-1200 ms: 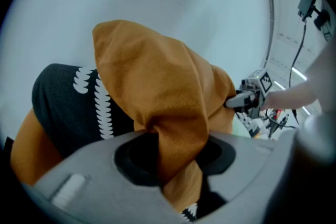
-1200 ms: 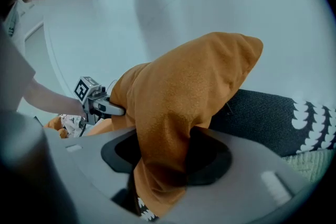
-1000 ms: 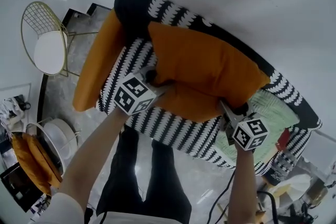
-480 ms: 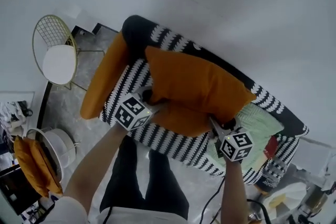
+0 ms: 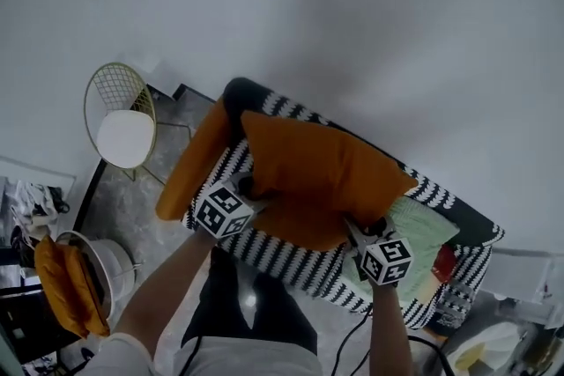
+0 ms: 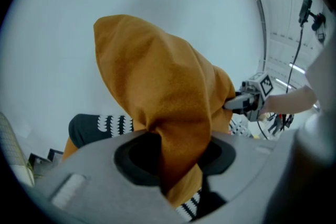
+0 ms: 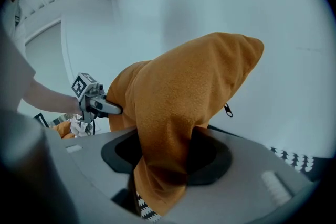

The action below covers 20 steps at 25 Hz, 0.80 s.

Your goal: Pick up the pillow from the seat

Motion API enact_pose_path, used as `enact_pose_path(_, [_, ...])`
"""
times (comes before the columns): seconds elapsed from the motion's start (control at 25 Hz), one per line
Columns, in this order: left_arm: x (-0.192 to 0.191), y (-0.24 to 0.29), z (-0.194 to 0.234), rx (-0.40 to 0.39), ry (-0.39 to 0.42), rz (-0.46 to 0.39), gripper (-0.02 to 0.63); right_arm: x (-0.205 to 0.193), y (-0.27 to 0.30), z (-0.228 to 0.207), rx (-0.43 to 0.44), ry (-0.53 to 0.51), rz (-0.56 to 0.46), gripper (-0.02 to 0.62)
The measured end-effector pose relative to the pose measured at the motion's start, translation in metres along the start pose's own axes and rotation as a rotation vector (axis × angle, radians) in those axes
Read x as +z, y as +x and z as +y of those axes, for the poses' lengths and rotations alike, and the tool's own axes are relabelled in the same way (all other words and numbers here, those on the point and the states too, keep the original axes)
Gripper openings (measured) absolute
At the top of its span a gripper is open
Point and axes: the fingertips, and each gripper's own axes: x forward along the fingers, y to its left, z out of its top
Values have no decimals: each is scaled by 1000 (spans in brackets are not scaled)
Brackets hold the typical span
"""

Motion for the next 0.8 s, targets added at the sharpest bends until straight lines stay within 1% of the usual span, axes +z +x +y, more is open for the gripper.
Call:
enact_pose_path(0.16, [30,-39,-21,18,21,-20,171,35,-30,24,4,-12,-27,227])
enact_pose_path(0.4, [67,-85,-62,32,60,-73,172,73,-86,57,-19,-50,-79,229])
enact_pose_path(0.68, [97,-132,-88,49,114,-131,172,106,-121,90,-43,-74,-144,229])
enact_pose_path(0.8, [105,-157,-99,55,131,-146,173,118,-138,112,-52,-93,-172,229])
